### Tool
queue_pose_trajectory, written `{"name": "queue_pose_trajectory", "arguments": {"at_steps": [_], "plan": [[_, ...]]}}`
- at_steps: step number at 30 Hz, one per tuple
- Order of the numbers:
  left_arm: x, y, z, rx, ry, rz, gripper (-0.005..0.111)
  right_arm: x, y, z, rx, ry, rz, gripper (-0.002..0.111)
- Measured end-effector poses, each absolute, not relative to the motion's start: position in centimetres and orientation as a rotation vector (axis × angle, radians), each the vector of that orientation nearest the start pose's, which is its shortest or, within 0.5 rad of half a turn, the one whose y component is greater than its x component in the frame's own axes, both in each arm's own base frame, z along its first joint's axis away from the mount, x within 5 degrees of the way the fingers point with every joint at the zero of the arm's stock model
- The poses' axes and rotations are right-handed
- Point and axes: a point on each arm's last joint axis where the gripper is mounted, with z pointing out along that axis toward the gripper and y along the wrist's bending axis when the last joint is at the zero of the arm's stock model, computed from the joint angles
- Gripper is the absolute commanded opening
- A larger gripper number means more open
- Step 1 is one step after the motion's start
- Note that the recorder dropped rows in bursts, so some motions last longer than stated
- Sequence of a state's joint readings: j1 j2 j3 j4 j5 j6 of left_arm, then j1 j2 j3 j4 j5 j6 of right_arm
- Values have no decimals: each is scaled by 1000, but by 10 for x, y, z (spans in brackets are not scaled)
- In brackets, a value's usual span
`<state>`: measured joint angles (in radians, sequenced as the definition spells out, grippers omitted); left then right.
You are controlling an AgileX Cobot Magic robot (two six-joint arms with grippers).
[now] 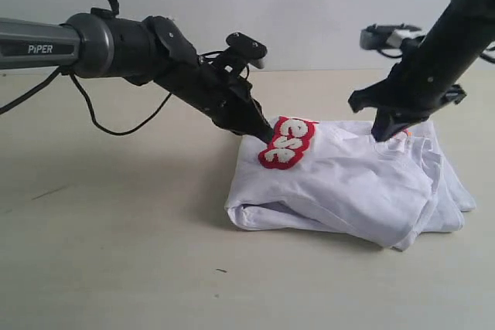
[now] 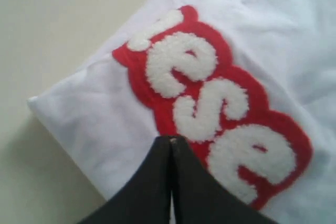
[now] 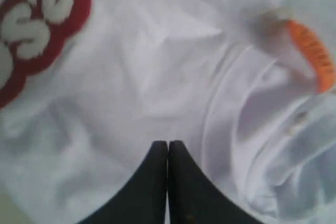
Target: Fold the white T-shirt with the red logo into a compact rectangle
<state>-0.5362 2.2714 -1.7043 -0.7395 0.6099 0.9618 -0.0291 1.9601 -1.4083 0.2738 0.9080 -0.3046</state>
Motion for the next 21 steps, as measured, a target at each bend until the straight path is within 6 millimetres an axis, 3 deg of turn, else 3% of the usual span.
{"name": "queue_pose_trajectory", "arguments": {"at_steps": [3, 6, 12, 16, 19, 21], "plan": [[391, -297, 151, 1314, 2192, -640, 0, 396, 14, 143, -230, 3044, 227, 0], [381, -307, 150, 1386, 2171, -635, 0, 395, 6, 114, -183, 3145, 98, 0], [378, -306, 144, 1490, 2179, -531, 0, 397, 3, 114, -145, 3141, 0, 0], [382, -294, 116, 1552, 2288, -318, 0, 399, 2, 117, -151, 3107, -10, 0], [385, -291, 112, 1529, 2325, -238, 0, 401, 4, 128, -151, 3061, 36, 0], [386, -290, 112, 1528, 2327, -210, 0, 404, 7, 146, -150, 3006, 79, 3]]}}
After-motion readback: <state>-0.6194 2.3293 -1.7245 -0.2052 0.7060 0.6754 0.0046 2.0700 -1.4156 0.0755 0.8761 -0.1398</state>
